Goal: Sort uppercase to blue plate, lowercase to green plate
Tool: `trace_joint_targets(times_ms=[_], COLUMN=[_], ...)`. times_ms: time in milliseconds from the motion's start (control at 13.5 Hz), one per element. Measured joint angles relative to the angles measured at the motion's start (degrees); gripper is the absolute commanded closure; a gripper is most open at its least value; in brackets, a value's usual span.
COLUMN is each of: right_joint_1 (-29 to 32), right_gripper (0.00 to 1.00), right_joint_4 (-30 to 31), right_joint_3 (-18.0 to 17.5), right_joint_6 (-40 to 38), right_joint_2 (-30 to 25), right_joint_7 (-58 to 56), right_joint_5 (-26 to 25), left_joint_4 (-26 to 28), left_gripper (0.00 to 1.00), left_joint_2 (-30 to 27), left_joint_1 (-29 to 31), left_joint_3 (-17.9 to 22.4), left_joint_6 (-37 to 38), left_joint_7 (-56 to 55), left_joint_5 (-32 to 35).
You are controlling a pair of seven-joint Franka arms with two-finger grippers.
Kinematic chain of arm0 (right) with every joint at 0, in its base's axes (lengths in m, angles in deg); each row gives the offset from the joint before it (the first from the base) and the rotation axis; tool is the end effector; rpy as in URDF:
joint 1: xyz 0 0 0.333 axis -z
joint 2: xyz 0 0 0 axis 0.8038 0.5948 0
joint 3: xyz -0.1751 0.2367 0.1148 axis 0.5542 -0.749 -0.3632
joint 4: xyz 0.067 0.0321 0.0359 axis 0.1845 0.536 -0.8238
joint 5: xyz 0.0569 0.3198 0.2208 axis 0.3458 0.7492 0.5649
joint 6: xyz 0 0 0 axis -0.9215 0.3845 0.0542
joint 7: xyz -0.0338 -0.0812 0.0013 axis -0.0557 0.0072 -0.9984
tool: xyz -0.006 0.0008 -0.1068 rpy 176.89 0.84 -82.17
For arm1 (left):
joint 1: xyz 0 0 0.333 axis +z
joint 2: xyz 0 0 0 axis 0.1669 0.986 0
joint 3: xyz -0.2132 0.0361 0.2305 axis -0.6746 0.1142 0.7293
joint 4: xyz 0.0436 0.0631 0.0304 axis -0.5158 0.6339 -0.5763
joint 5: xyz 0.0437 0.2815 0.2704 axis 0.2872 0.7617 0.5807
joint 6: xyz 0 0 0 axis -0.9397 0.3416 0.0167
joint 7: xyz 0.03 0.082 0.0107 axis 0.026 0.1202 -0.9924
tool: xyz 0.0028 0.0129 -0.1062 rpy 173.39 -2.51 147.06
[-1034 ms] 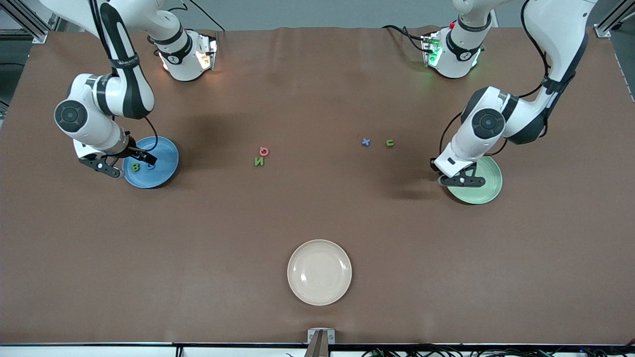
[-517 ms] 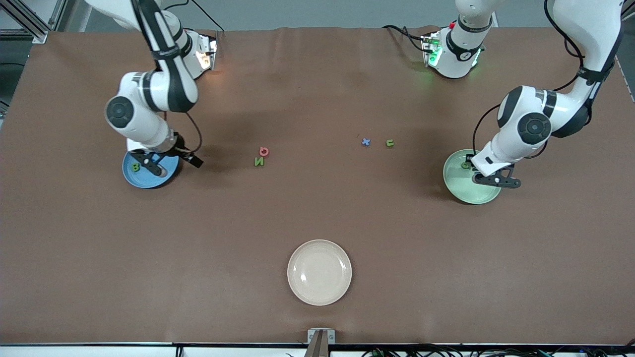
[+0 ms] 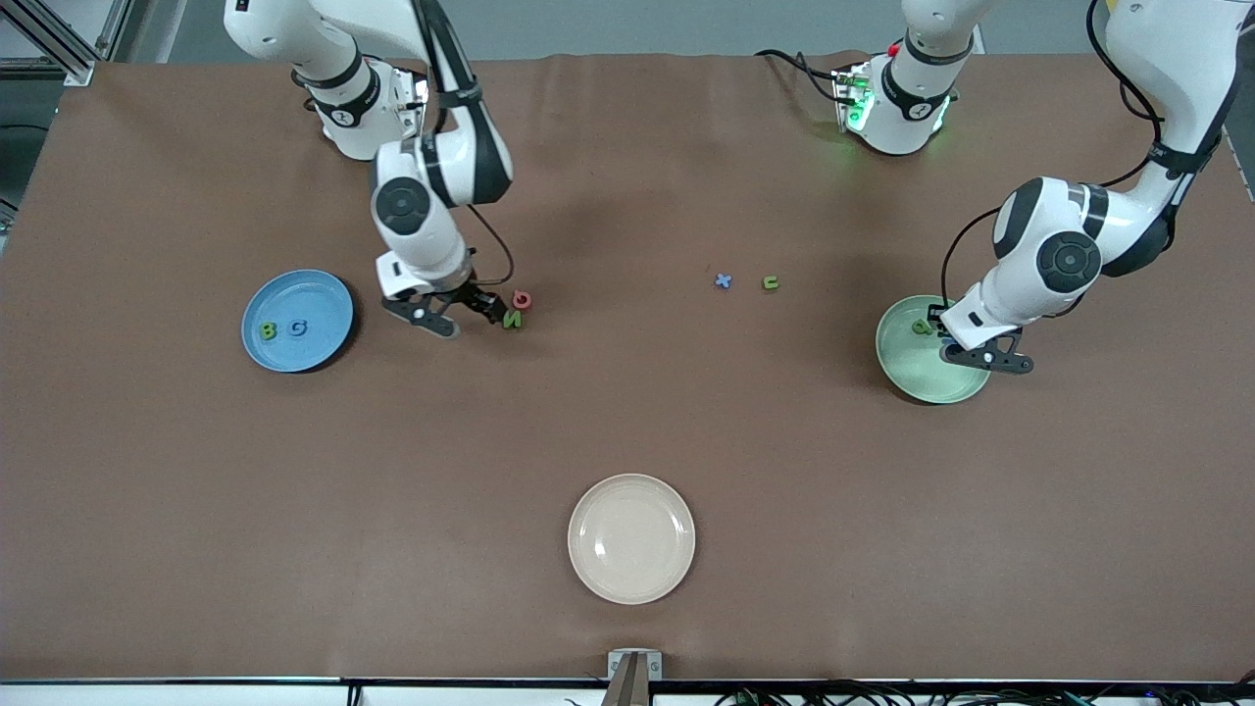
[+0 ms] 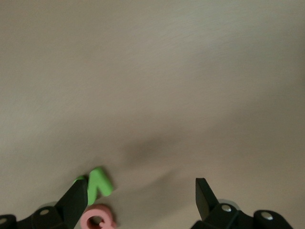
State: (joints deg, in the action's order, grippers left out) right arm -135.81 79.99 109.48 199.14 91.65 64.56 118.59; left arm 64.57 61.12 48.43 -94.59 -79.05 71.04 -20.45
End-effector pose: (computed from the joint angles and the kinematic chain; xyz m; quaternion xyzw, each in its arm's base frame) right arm 0.4225 0.2696 0.2085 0.9815 -0.1900 -0.0148 0.0195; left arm 0.4879 0.0015 0.2060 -0.9905 0.1147 0.0667 0.0366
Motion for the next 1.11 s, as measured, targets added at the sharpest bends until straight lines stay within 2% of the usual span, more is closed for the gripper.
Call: trace_joint_targets(times_ms=[148, 221, 295, 369, 591, 738, 886, 1107], right_joint_1=[0.3, 0.9, 1.4, 1.8, 2.8, 3.3, 3.3, 3.4], right_gripper=[0.00, 0.00, 0.01, 0.02, 0.07, 0.19, 0.31, 0.41], right_joint_4=[-1.7, -2.4, -2.8, -3.0, -3.1, -3.1, -3.1, -3.1], right_joint_3=[-1.9, -2.9, -3.9, -4.6, -7.4, -8.9, -9.3, -9.3], right_joint_6=[0.6, 0.6, 0.7, 1.1, 3.9, 5.1, 5.4, 5.4], right_joint_2=[1.9, 2.3, 2.5, 2.6, 3.7, 4.8, 5.4, 5.6], right_joint_7=[-3.3, -4.2, -4.7, -5.2, -5.7, -5.8, -5.8, -5.8], right_joint_5=[0.3, 0.3, 0.3, 0.3, 1.5, 2.2, 2.4, 2.5], left_joint_4=[0.0, 0.0, 0.0, -0.1, -0.5, -0.5, -0.5, 0.0], left_gripper=[0.25, 0.13, 0.06, 0.01, 0.01, 0.01, 0.01, 0.01], left_joint_2=[0.8, 1.0, 1.1, 1.1, 0.6, -0.1, -0.4, 0.0], left_joint_1=[0.3, 0.3, 0.3, 0.3, 0.3, 0.4, 0.3, -0.5], left_joint_3=[0.0, 0.0, 0.0, -0.1, -2.9, -7.4, -13.4, -21.2], left_joint_6=[-0.9, -1.1, -1.1, -1.1, -0.9, 1.3, 2.9, 3.2], left_joint_7=[0.1, 0.1, 0.1, 0.2, 0.0, -4.2, -13.5, -28.7], left_joint_5=[0.6, 0.8, 0.9, 1.0, 1.0, 1.0, 1.0, 1.0])
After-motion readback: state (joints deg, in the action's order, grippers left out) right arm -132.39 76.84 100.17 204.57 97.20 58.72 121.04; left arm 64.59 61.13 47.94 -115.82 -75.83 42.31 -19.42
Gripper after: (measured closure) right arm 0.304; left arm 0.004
